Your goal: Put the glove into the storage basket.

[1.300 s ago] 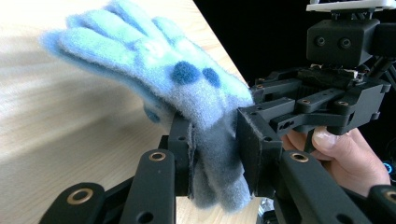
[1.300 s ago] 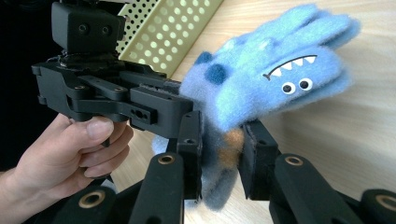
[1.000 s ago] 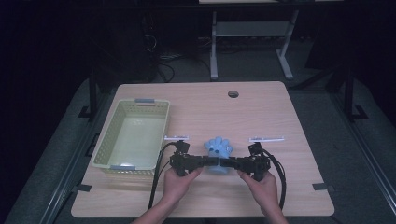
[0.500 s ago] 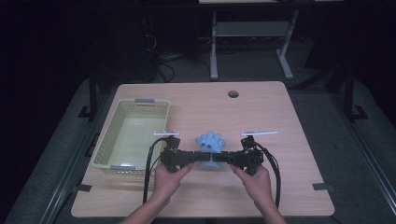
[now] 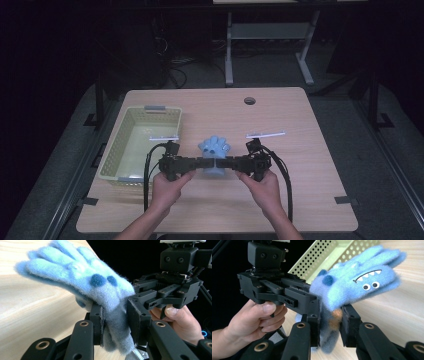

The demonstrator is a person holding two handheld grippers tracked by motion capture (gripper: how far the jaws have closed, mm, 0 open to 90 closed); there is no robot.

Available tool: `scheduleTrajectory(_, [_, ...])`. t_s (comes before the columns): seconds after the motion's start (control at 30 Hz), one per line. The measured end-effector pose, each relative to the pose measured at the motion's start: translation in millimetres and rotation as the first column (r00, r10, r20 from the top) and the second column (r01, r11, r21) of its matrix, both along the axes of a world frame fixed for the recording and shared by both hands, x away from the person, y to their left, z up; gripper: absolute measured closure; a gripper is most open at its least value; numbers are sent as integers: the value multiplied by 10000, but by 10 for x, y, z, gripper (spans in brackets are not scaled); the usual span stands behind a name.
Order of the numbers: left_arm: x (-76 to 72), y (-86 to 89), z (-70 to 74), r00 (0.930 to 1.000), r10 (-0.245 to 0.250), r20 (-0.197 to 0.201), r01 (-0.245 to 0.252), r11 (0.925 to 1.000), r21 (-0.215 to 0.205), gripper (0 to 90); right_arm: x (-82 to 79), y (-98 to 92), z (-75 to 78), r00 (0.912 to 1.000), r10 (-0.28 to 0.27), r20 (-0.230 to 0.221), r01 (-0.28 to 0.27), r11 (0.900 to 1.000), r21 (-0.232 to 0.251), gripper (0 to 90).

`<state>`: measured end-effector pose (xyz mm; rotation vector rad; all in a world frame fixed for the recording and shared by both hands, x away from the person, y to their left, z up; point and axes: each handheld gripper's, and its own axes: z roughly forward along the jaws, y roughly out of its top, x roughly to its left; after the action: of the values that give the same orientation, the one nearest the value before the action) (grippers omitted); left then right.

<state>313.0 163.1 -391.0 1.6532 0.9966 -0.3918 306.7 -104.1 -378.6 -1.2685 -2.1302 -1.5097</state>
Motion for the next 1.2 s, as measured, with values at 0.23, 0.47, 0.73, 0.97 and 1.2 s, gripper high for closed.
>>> scheduleTrajectory(0.23, [17, 141, 80, 9999, 87, 106, -87, 10000, 12, 673, 51, 135, 73, 9999, 164, 18, -164, 9998, 60, 727])
scheduleTrajectory(0.47, [29, 302, 140, 9994, 286, 200, -286, 9996, -5, 673, 114, 289, 132, 9992, 374, 150, -376, 9992, 140, 728])
scheduleTrajectory(0.73, [51, 475, 192, 9982, 520, 288, -519, 9986, -49, 673, 201, 459, 190, 9980, 602, 180, -604, 9981, 149, 728])
scheduleTrajectory(0.97, [59, 608, 216, 9968, 754, 278, -751, 9971, -135, 672, 272, 597, 230, 9966, 817, 143, -820, 9964, 200, 728])
scheduleTrajectory(1.2, [72, 713, 225, 9960, 861, 255, -856, 9961, -195, 672, 320, 712, 259, 9953, 957, 179, -959, 9953, 132, 728])
